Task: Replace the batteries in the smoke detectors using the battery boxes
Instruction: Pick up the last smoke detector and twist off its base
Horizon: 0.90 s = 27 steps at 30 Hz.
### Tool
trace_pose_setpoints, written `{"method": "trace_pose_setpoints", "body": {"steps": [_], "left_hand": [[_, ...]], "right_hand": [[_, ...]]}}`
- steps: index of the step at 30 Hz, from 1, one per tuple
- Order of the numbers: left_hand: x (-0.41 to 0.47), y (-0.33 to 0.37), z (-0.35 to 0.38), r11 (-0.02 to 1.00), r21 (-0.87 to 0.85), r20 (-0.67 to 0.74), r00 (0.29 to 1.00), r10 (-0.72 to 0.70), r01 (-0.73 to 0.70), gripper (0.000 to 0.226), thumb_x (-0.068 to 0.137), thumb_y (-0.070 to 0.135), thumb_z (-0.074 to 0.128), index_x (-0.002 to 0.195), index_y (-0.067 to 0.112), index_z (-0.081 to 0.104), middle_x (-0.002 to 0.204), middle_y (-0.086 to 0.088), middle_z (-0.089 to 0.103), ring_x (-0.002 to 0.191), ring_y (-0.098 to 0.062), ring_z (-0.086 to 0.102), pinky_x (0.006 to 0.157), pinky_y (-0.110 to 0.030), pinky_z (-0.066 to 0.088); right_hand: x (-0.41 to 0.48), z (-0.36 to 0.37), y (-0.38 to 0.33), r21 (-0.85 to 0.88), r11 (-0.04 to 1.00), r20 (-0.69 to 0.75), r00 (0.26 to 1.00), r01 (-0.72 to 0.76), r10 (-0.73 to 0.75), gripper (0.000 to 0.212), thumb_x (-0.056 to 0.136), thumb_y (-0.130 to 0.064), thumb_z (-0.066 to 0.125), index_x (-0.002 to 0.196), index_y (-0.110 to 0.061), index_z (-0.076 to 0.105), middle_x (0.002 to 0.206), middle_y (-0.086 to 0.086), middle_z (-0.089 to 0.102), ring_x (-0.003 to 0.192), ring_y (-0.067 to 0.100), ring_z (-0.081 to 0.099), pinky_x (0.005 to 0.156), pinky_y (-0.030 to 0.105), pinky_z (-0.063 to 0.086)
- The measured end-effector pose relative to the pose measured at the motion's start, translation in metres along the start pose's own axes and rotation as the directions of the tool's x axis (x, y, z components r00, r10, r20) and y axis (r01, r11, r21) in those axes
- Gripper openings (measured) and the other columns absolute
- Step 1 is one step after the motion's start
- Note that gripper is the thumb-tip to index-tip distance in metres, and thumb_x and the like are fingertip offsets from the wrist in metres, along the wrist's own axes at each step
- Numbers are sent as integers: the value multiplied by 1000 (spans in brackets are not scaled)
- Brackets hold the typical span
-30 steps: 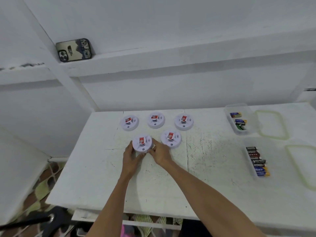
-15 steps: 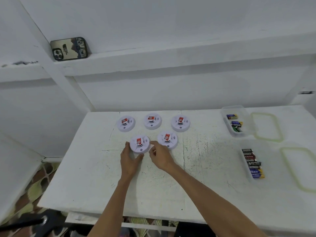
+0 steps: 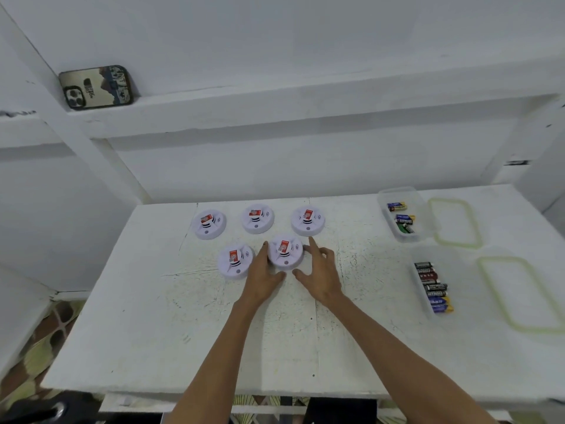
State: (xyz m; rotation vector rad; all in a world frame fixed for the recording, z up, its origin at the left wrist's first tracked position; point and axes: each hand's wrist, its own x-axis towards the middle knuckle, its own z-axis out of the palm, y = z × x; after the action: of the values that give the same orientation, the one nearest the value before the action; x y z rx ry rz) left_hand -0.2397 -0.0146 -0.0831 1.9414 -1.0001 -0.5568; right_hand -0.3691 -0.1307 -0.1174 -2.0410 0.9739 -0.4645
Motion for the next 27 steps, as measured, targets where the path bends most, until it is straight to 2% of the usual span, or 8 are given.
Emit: {"method": "trace_pose_setpoints", "body": {"steps": [4, 6, 8, 11, 15, 20, 23, 27], "left_hand": [[-1, -7, 5, 997, -73, -49, 999, -3, 0, 53, 84, 10, 79, 131, 21, 56, 125, 9, 67, 116, -2, 63, 102, -32, 55], [-3, -7, 7, 997, -80, -62, 998, -8, 3, 56, 87, 11, 83, 133, 26, 54, 124, 17, 64, 113, 8, 60, 95, -14, 51], [-3, -8, 9, 996, -92, -70, 998, -8, 1, 60, 88, 21, 83, 141, 21, 54, 127, 14, 62, 114, 5, 59, 90, -8, 48], [-1, -6, 16, 992, -120, -84, 996, -40, 29, 60, 92, 35, 78, 145, 18, 54, 130, 5, 60, 115, -8, 60, 87, -12, 49], [-2, 13, 35, 979, -198, -60, 996, -69, 56, 51, 99, 56, 59, 140, 26, 58, 130, 3, 57, 117, -1, 56, 91, -14, 44], [-7, 28, 69, 942, -326, 59, 996, -69, 84, 29, 113, 31, 43, 135, 26, 60, 136, 1, 62, 124, -11, 60, 98, -15, 46], [-8, 32, 89, 914, -390, 105, 991, -78, 113, 45, 112, 41, 41, 154, 26, 49, 153, 9, 55, 139, -5, 52, 114, -27, 44], [-8, 44, 105, 886, -441, 136, 986, -91, 143, 51, 111, 36, 47, 159, 26, 38, 157, 7, 48, 142, -9, 48, 117, -30, 43]], "right_hand": [[-4, 8, 4, 76, 997, -69, 998, 1, 4, 80, 81, -29, 79, 150, -23, 38, 138, 4, 46, 131, 10, 30, 103, 30, 45], [-6, 4, 3, 82, 992, -116, 989, 96, -86, 67, 85, -31, 76, 145, -21, 46, 135, -1, 53, 124, 11, 36, 99, 29, 43], [-9, -3, 5, 65, 974, -140, 968, 218, -207, 52, 93, -30, 68, 142, -25, 49, 135, -4, 56, 119, 13, 41, 99, 33, 45], [-12, -18, 14, 84, 959, -100, 960, 269, -261, 44, 101, -38, 54, 144, -33, 46, 132, -6, 53, 120, 15, 46, 95, 32, 49], [-17, -37, 21, 88, 975, -152, 970, 202, -187, 36, 104, -41, 45, 137, -28, 51, 120, -6, 52, 108, 10, 55, 86, 23, 51], [-26, -57, 32, 181, 982, -321, 947, 44, 17, 28, 104, -41, 43, 99, -23, 63, 91, -7, 66, 84, 8, 63, 68, 26, 51], [-32, -68, 39, 182, 983, -341, 938, 4, 59, 20, 104, -39, 46, 103, -27, 61, 81, -11, 66, 72, 3, 62, 59, 20, 48], [-40, -81, 43, 185, 983, -386, 918, -13, 85, 12, 103, -37, 49, 108, -26, 53, 53, -5, 52, 46, 7, 47, 44, 17, 32]]}}
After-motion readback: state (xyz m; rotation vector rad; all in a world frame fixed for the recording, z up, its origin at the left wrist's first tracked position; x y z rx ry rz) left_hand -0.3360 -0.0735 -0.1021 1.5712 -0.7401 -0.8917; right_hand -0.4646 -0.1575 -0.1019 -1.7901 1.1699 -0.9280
